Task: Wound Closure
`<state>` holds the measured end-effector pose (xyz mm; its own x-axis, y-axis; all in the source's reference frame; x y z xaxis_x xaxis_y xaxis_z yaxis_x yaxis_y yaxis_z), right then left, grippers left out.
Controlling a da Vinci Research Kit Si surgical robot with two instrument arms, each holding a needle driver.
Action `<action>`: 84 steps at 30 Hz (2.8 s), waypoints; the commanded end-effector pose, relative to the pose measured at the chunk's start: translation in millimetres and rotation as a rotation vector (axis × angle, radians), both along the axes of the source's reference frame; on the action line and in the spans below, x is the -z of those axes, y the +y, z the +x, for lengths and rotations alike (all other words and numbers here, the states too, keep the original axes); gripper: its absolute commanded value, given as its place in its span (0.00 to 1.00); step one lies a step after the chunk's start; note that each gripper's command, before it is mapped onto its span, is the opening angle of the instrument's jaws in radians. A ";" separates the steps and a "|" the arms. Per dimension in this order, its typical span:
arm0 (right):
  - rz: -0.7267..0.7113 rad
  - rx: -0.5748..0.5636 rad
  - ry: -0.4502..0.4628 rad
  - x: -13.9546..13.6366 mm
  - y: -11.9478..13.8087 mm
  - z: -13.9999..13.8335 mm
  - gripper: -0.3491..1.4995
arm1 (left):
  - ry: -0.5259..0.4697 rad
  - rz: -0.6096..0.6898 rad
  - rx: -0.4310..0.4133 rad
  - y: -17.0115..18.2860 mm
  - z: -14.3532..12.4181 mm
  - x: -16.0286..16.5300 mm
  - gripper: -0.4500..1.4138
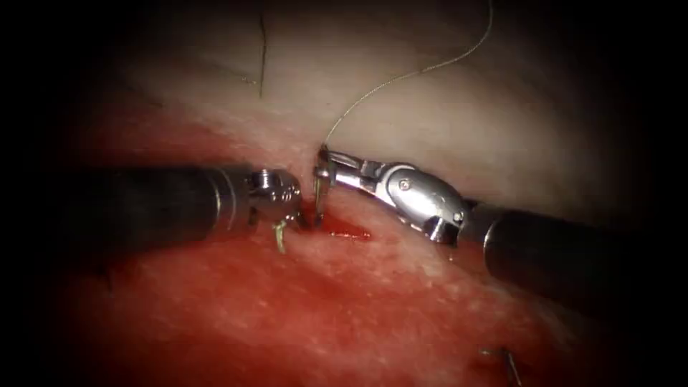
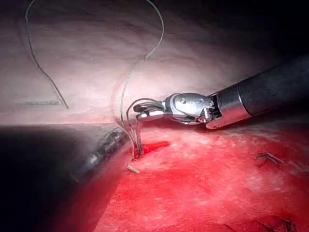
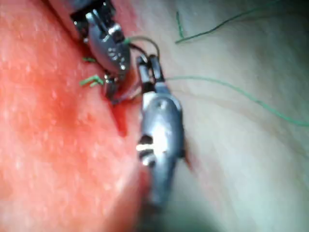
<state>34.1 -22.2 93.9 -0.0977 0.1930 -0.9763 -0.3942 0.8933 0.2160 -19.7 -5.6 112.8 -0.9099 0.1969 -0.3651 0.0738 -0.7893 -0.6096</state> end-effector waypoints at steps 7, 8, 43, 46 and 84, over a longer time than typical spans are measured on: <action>-0.001 -0.003 -0.001 -0.8 0.3 1.0 0.00 | -0.008 0.002 0.001 -0.1 -0.2 -0.1 0.00; 0.005 -0.005 0.001 -0.7 0.2 1.3 0.00 | -0.011 0.003 0.003 -0.2 -0.2 0.2 0.00; 0.259 0.034 -0.041 -1.7 -1.1 0.7 0.00 | -0.061 -0.071 0.061 -6.3 -0.9 12.9 0.00; 0.260 0.036 -0.043 -1.7 -1.0 0.6 0.00 | -0.065 -0.083 0.066 -7.1 -1.6 13.0 0.00; 0.702 0.093 0.005 -2.4 -1.5 0.6 0.00 | -0.104 -0.055 0.087 -8.9 -0.3 6.1 0.00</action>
<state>34.0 -23.8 95.8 -0.0561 0.7862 -0.6155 -0.3245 0.5686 0.7559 -19.4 -14.3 105.9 -0.8473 0.2515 -0.4678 0.0626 -0.8274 -0.5581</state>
